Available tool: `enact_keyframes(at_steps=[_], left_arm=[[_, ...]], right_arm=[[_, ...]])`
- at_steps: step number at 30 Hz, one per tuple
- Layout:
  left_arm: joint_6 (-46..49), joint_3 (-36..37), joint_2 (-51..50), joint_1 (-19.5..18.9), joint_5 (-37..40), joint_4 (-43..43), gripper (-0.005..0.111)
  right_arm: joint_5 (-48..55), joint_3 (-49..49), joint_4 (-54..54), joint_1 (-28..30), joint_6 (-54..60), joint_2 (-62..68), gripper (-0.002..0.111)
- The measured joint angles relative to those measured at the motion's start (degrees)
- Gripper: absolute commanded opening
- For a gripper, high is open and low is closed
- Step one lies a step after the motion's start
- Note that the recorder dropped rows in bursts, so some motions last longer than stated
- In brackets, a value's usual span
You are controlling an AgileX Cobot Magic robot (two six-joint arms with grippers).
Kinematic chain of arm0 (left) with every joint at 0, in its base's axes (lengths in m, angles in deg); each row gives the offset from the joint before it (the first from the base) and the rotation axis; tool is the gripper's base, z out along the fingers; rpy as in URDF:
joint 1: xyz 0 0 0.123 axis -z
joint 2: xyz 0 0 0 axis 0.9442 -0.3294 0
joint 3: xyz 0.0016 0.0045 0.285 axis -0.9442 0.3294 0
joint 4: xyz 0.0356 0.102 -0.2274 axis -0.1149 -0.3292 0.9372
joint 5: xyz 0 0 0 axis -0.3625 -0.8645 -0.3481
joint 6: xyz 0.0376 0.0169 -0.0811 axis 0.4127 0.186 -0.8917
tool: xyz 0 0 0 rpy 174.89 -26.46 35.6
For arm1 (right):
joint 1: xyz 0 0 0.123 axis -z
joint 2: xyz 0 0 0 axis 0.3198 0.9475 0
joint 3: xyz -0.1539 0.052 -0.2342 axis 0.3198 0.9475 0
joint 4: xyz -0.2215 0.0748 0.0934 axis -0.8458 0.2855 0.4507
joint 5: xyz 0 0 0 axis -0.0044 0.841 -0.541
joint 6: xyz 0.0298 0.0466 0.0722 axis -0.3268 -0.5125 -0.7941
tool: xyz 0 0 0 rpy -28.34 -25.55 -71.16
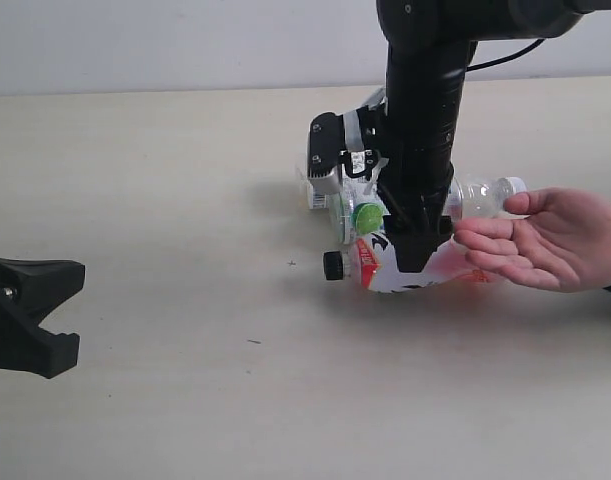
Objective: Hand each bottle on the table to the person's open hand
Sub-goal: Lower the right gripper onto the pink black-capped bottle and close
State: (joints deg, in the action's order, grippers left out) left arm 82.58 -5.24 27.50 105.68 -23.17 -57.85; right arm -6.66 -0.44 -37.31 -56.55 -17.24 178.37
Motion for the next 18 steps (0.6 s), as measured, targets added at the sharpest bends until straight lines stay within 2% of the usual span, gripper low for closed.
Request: enact_keyframes(at_steps=[18], left_arm=[[0.0,0.0,0.0,0.0,0.0,0.0,0.000]], right_arm=[[-2.3,0.0,0.0,0.0,-1.2,2.7,0.075]])
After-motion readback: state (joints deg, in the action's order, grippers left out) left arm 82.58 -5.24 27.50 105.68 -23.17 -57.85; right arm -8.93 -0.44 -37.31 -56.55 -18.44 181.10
